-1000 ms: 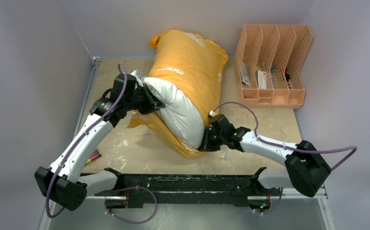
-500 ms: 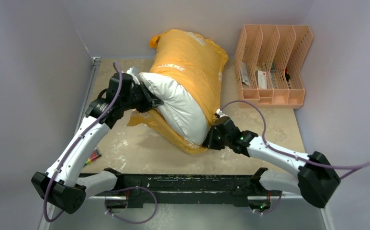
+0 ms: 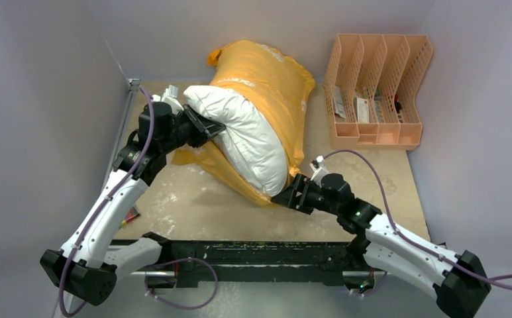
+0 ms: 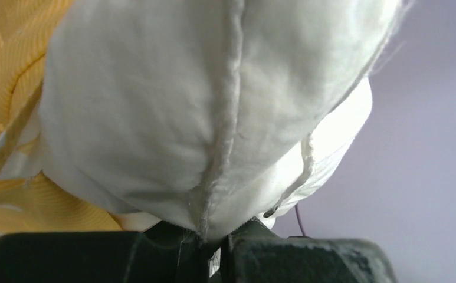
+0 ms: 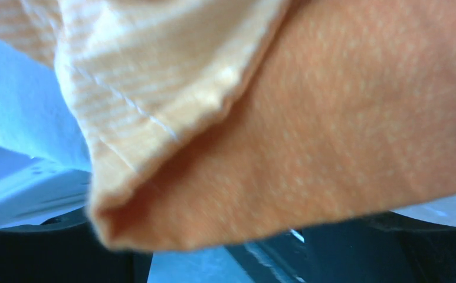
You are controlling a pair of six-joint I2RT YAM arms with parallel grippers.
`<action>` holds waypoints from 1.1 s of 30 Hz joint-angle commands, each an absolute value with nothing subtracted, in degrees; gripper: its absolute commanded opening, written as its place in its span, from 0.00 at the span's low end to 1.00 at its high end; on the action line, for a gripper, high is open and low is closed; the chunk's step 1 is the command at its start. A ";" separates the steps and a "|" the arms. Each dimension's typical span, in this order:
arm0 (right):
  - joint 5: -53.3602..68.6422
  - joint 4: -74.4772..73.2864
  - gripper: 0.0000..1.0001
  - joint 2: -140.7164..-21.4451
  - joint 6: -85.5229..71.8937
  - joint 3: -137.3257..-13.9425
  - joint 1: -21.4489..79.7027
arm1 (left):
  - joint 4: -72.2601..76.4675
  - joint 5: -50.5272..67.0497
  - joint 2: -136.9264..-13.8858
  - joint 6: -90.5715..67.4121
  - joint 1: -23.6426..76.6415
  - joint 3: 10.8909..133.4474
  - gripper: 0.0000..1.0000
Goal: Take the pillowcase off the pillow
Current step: Remove the pillow from the pillowcase.
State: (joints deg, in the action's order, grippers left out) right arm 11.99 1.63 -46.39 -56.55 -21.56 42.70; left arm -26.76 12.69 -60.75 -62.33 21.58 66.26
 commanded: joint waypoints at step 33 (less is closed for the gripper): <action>18.90 11.13 0.18 -51.13 -35.04 -18.18 43.23 | 0.42 7.08 -62.31 -69.44 20.79 76.65 0.00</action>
State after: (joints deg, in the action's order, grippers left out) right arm 7.90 17.37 -49.47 -45.32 -17.50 43.48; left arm -19.44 13.74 -61.04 -69.34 22.24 63.83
